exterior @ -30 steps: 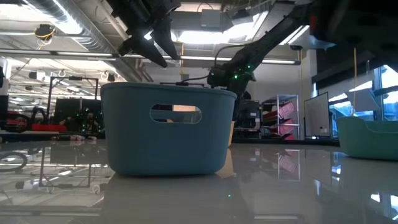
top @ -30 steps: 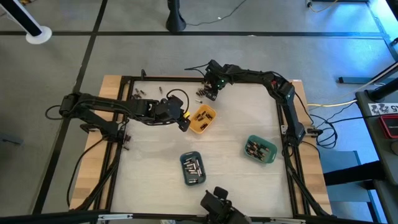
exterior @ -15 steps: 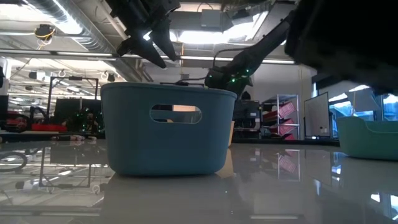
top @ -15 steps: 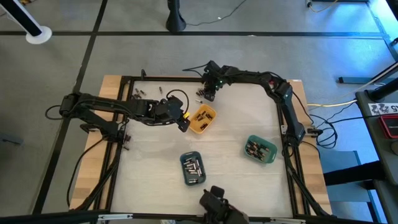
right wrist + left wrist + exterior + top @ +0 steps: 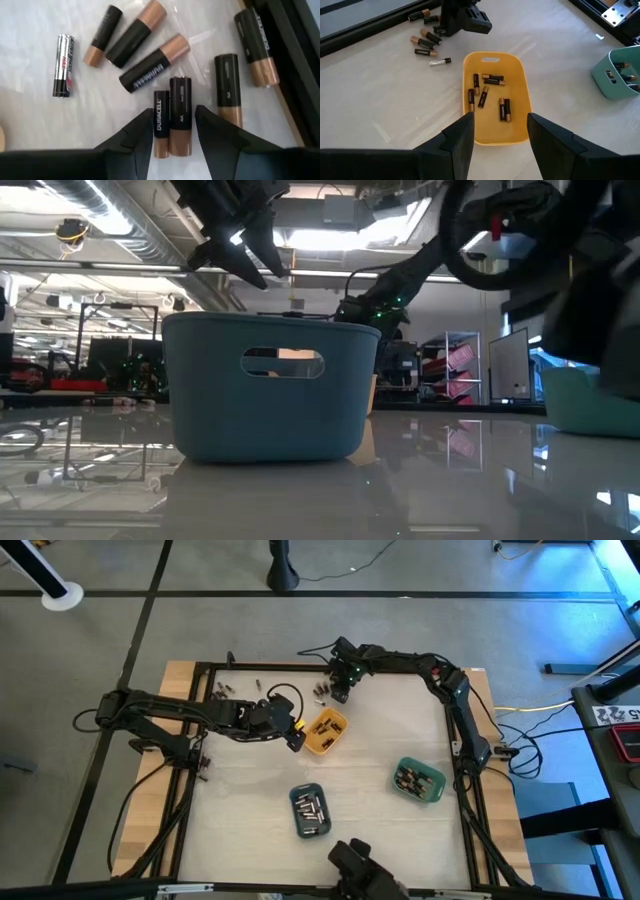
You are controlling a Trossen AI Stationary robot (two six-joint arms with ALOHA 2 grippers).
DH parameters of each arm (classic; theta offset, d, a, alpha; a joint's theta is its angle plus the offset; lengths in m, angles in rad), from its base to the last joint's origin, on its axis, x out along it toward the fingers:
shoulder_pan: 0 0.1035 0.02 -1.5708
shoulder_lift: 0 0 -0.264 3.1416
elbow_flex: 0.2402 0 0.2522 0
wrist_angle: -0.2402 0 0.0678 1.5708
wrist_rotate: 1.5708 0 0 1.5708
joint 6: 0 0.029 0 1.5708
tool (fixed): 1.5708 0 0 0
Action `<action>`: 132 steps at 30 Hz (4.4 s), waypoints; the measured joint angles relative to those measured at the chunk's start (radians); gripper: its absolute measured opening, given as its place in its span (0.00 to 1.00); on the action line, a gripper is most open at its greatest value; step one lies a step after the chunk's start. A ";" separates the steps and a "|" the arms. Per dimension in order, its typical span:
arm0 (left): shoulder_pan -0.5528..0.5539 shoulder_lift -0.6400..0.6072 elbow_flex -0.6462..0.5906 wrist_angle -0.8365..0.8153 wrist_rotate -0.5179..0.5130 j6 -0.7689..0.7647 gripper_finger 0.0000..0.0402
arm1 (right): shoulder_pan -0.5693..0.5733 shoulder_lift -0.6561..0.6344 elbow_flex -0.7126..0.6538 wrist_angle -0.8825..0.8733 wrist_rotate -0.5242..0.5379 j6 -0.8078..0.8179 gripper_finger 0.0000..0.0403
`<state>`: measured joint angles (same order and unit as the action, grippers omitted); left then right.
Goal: Sort batteries
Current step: Put the black battery into the green bin, then put the black battery into the yellow bin
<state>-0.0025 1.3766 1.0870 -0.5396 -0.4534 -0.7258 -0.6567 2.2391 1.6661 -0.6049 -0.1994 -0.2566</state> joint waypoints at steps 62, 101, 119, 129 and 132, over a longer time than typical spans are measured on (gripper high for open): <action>-0.018 0.000 0.000 -0.026 0.000 0.015 0.43 | -0.003 -0.042 0.032 -0.303 -0.085 0.159 0.12; -0.084 0.000 0.000 -0.014 -0.065 0.057 0.43 | 0.504 -1.001 -0.605 -0.705 -0.133 0.574 0.14; -0.102 0.000 0.000 0.059 -0.066 0.074 0.43 | 0.607 -1.260 -1.061 -0.423 -0.173 0.955 0.23; -0.102 0.000 0.000 0.059 -0.046 0.046 0.43 | 0.604 -1.260 -1.054 -0.392 -0.175 0.929 0.34; -0.102 0.000 0.000 0.059 -0.044 0.045 0.43 | 0.604 -1.260 -1.028 -0.392 -0.140 0.921 0.34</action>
<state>-0.1043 1.3769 1.0870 -0.4805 -0.4976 -0.6808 -0.0525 0.9791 0.6386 -0.9974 -0.3390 0.6649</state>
